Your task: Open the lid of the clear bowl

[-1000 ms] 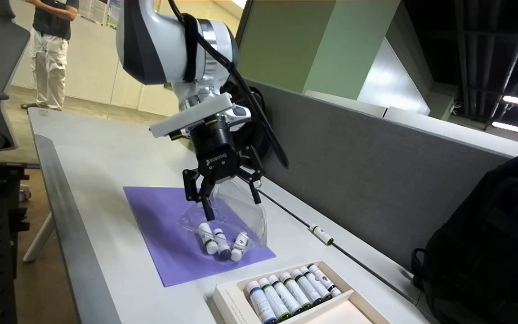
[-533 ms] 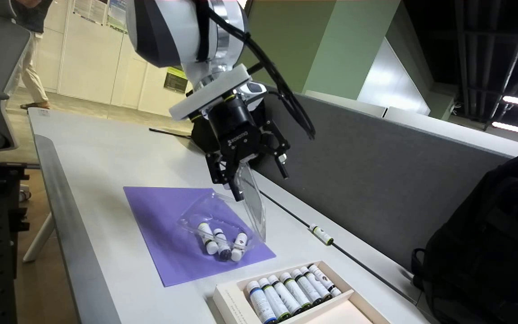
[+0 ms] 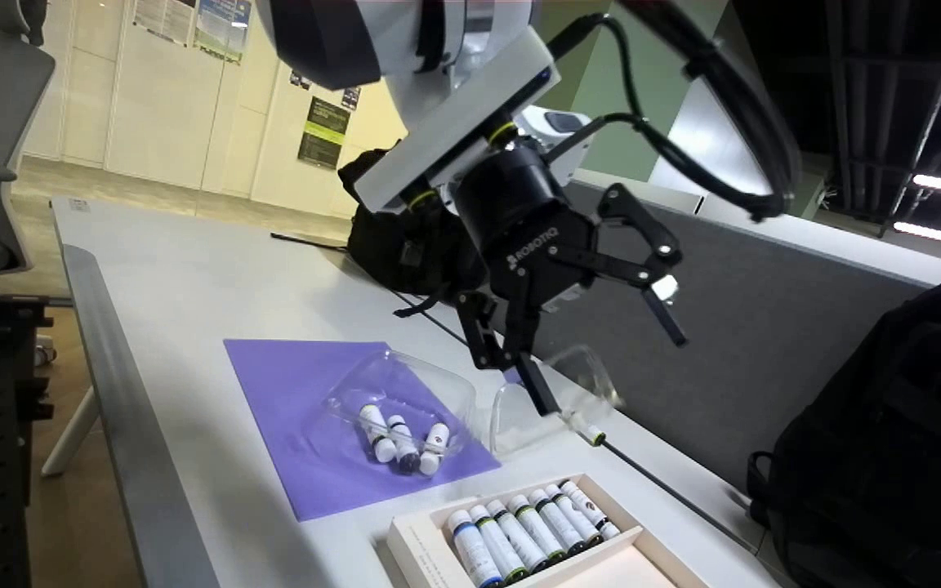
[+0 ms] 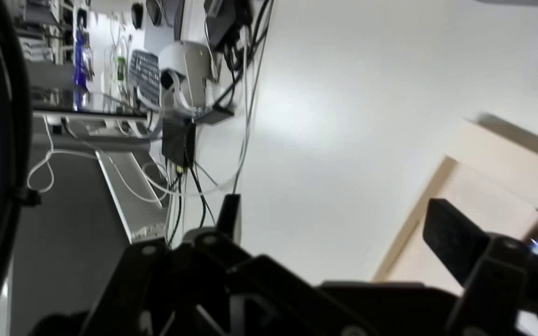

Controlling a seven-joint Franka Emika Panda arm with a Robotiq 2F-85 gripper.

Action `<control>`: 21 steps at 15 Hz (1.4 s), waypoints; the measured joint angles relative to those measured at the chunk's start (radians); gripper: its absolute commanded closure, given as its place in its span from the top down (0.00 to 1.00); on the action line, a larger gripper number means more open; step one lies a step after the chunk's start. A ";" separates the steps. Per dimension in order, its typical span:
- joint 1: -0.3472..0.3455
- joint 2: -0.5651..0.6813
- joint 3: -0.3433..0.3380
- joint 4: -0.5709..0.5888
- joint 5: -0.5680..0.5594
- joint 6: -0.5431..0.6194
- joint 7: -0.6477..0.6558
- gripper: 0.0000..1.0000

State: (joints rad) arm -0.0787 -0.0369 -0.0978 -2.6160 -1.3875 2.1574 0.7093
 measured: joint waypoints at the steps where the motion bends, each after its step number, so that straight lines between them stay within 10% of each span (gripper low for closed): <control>1: -0.038 -0.011 -0.035 -0.011 -0.019 0.001 0.002 1.00; 8: -0.198 -0.078 -0.188 -0.029 0.014 0.053 -0.066 1.00; 15: -0.088 -0.342 -0.056 -0.072 0.057 0.084 0.004 1.00; 21: 0.046 -0.444 -0.003 -0.003 0.463 0.208 -0.094 1.00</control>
State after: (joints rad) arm -0.0322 -0.4814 -0.1012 -2.6193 -0.9248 2.3652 0.6154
